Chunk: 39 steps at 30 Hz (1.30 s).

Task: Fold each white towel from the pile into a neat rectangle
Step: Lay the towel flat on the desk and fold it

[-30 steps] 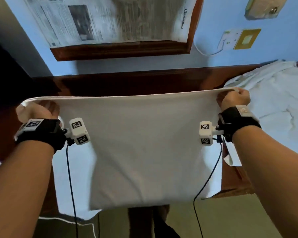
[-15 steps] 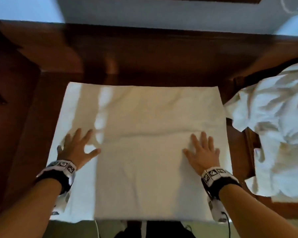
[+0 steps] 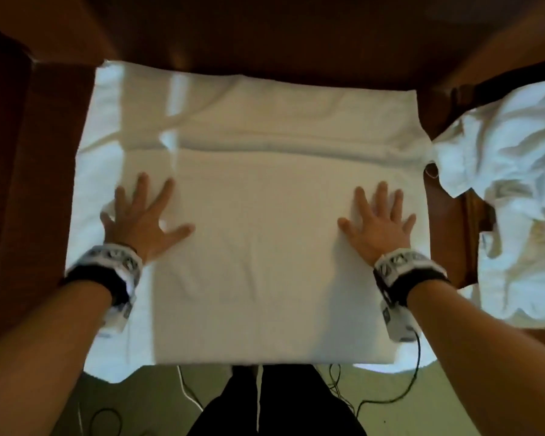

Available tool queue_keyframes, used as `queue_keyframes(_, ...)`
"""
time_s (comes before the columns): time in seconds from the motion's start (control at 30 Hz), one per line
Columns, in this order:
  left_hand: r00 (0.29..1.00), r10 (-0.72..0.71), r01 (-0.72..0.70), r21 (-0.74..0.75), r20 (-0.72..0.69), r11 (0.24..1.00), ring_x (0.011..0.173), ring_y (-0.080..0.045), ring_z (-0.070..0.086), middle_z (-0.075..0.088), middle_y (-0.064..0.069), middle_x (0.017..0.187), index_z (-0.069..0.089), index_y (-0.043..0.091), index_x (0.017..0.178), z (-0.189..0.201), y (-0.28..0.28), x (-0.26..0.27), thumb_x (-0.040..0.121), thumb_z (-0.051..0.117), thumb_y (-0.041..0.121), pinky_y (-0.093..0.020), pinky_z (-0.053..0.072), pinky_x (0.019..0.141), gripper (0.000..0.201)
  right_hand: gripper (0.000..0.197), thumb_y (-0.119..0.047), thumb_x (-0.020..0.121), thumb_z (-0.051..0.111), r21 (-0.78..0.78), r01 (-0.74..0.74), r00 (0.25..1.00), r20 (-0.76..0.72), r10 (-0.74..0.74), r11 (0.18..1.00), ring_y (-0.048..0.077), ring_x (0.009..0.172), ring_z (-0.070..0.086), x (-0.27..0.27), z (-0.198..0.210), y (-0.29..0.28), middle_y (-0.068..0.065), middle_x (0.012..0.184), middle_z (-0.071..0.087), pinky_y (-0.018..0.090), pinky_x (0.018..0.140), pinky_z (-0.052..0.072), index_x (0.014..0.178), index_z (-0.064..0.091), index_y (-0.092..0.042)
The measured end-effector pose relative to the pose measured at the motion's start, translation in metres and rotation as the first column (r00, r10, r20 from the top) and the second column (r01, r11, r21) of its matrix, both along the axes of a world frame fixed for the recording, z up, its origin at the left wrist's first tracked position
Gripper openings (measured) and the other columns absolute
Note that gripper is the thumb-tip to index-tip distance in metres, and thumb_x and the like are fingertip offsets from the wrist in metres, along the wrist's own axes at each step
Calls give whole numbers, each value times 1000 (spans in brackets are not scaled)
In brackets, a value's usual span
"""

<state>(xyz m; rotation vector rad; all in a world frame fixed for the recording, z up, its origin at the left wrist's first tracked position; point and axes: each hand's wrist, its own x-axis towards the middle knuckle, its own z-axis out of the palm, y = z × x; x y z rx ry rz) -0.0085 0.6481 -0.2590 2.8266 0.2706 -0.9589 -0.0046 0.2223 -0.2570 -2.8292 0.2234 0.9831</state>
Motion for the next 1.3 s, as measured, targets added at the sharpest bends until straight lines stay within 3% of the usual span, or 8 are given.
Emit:
queue_keyframes(0.17,998,-11,15,56,-69,998,151,-37,-17,-37,13,158,-29,60,142,-2,-1,-56,69,16,97,-72,15,113,93,73,-77,90,11,-1,-26,994,-106,26,1000,34,144,-32,-73,9,-11,-11,151,-45,68,116,0,146,-26,-50)
queue_keyframes(0.47,998,-40,40,-9,-51,999,153,-35,-12,-26,15,163,-14,60,147,8,3,44,67,34,96,-72,11,115,100,77,-71,92,35,20,-2,1000,1,2,1000,33,149,-22,39,-5,-9,-7,162,-26,68,116,4,153,-7,-48)
queue_keyframes(0.57,998,-17,16,-18,-58,1000,153,-31,-14,-26,15,163,-15,60,148,13,0,8,71,38,92,-71,10,115,98,76,-71,93,30,20,-20,1000,-5,20,1000,30,150,-21,1,3,-5,-4,162,-28,66,117,6,154,-7,-45)
queue_keyframes(0.7,987,-33,36,19,-156,999,150,-32,-23,-45,16,153,-30,61,141,9,-3,-61,70,21,94,-72,10,115,93,75,-73,92,19,33,-68,993,-92,70,997,34,147,-26,-83,10,-3,-7,155,-41,69,115,11,149,-22,-47)
queue_keyframes(0.8,985,-32,41,47,-169,998,149,-34,-27,-54,19,143,-35,63,135,5,2,-50,66,18,96,-72,10,114,94,76,-75,91,19,1,-90,992,-85,90,996,35,146,-28,-74,3,-9,-7,155,-40,72,113,9,147,-25,-49)
queue_keyframes(1.03,995,-76,76,-4,-60,997,153,-32,-15,-28,15,162,-17,61,146,8,1,24,66,30,96,-71,9,115,100,79,-72,91,36,11,-51,999,-2,52,999,33,149,-22,3,-5,-8,-8,161,-29,74,111,11,152,-8,-47)
queue_keyframes(1.17,997,-70,69,-31,-23,997,153,-29,-16,-28,15,162,-15,58,148,14,-12,-40,69,28,93,-69,5,117,97,78,-74,92,27,-18,-88,996,8,88,996,31,149,-23,-57,3,-2,-4,159,-33,71,113,10,152,-13,-44)
queue_keyframes(1.3,992,-62,60,-22,-113,998,151,-34,-22,-45,15,153,-28,61,142,4,-15,-130,68,11,98,-72,3,115,92,76,-76,90,15,-21,-85,994,-72,84,996,33,145,-31,-150,5,-3,-5,153,-44,72,113,8,148,-26,-47)
